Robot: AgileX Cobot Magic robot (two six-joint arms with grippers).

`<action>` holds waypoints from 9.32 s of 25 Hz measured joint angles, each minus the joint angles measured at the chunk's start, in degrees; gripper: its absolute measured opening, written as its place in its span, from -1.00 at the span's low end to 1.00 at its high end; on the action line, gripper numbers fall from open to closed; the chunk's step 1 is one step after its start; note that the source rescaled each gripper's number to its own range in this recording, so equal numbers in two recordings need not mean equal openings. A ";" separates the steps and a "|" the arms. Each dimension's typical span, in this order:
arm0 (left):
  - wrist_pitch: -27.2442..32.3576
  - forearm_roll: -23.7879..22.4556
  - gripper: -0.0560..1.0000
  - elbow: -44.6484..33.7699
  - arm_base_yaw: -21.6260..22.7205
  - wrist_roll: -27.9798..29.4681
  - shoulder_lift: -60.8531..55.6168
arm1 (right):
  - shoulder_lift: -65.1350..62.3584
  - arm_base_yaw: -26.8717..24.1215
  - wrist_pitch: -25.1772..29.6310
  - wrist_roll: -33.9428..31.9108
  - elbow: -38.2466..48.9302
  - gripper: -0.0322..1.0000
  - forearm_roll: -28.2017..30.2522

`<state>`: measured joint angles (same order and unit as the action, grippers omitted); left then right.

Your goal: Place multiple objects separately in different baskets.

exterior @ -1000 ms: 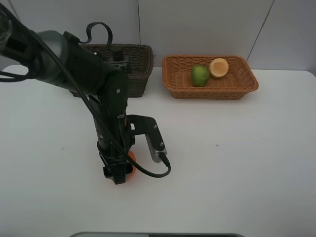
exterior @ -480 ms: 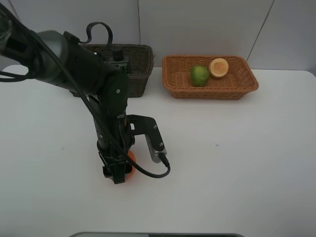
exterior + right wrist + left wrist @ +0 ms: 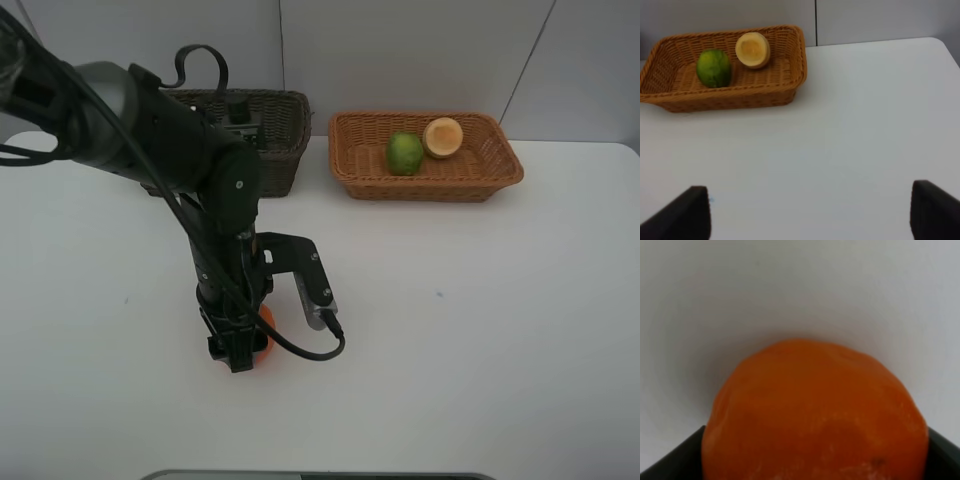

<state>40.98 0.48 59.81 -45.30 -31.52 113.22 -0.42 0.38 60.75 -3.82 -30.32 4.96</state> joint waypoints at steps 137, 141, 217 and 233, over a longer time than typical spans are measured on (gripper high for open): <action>2.37 -0.48 0.98 40.31 14.29 26.31 2.30 | 0.00 0.00 0.00 0.00 0.00 0.40 0.00; 12.87 -0.48 0.98 40.31 19.66 29.77 -1.97 | 0.00 0.00 0.00 0.00 0.00 0.40 0.00; 22.30 -5.28 1.00 -29.68 36.90 41.15 -112.16 | 0.00 0.00 0.00 0.00 0.00 0.40 0.00; 20.26 -4.69 1.00 -30.75 37.81 41.84 -112.16 | 0.00 0.00 0.00 0.00 0.00 0.40 0.00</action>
<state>61.23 -4.21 29.06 -7.50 10.32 1.07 -0.42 0.38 60.75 -3.82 -30.32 4.96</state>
